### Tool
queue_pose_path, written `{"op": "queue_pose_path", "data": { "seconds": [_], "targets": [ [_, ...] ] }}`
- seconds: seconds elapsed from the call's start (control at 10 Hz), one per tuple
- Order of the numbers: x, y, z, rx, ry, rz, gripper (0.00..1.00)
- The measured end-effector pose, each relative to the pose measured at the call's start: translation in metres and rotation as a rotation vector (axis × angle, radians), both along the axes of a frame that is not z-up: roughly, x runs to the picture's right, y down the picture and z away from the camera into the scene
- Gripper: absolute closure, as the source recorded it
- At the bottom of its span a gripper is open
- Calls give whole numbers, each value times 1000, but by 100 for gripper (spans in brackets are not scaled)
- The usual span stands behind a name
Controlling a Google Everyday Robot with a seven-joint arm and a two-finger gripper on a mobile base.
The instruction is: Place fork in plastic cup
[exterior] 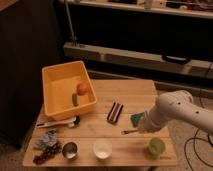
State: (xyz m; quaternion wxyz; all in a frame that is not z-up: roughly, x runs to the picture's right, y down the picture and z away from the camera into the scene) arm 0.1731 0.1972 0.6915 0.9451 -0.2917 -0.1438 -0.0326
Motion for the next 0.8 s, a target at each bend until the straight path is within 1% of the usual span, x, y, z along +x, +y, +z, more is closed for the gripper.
{"op": "queue_pose_path", "data": {
  "seconds": [0.2,0.3,0.4,0.7,0.8],
  "targets": [
    [-2,5,-4,-12,25,14,100],
    [1,6,-5,-17,35,30,100],
    [10,6,-4,-21,46,61,100],
    [28,-6,2,-10,54,124,100],
    [31,-6,2,-10,57,130,100]
  ]
}}
